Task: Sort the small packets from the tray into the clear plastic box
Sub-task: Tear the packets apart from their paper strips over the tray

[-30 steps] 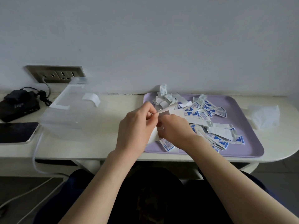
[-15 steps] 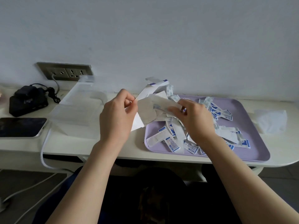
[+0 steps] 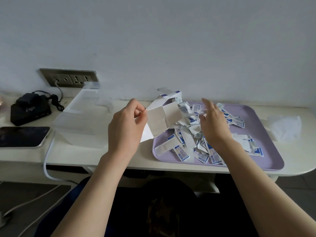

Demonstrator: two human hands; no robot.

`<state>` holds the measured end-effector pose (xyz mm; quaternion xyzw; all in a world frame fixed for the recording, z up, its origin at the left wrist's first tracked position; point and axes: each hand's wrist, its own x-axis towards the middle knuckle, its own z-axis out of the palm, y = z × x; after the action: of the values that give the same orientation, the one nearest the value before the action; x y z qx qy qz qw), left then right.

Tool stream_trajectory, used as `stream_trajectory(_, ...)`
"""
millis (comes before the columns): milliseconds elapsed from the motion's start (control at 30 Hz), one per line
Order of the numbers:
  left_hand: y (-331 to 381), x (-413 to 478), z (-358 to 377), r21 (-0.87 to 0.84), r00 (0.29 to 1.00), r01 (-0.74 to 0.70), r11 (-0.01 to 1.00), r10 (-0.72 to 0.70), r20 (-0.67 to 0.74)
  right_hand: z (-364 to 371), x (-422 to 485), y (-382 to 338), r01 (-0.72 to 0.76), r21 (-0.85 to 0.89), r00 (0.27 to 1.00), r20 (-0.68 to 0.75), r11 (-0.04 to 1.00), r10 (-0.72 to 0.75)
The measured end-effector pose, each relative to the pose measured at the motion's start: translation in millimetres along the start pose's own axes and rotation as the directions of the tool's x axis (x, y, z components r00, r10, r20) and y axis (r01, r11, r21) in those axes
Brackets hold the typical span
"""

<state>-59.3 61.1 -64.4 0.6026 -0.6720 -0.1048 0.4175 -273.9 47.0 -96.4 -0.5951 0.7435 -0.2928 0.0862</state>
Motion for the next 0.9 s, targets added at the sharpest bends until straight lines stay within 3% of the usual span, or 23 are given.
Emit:
stream_trajectory(133,1.5,-1.9,2.1,0.004,1.0,-0.027,1.0,0.027,0.012,-3.5,-13.2,-20.8,0.156,0.1,0.984,-0.099,0.983,-0.146)
stream_trajectory(267,7.0,-6.3,6.0,0.044,0.992,-0.11,0.993,0.107,0.073,3.0,-35.3,-39.2,0.288,0.072,0.953,0.075,0.955,-0.293)
stream_trajectory(367,10.5,-9.3,10.2,0.049,0.985,-0.128,0.991,0.121,0.123,16.2,-41.9,-43.7,0.264,-0.055,0.919,0.317,0.963,-0.234)
stream_trajectory(433,11.3,-10.9,13.0,0.049,0.978,-0.146,0.988,0.136,0.156,22.9,-41.5,-44.8,0.263,-0.131,0.899,0.394,0.956,-0.194)
stream_trajectory(633,13.8,-16.4,19.6,0.053,0.958,-0.182,0.982,0.165,0.234,32.1,-38.3,-49.4,0.257,-0.208,0.879,0.457,0.944,-0.138)
stream_trajectory(900,11.9,-16.7,20.5,0.017,0.958,-0.179,0.984,0.17,0.232,40.6,-32.8,-47.9,0.278,-0.274,0.868,0.482,0.921,-0.118)
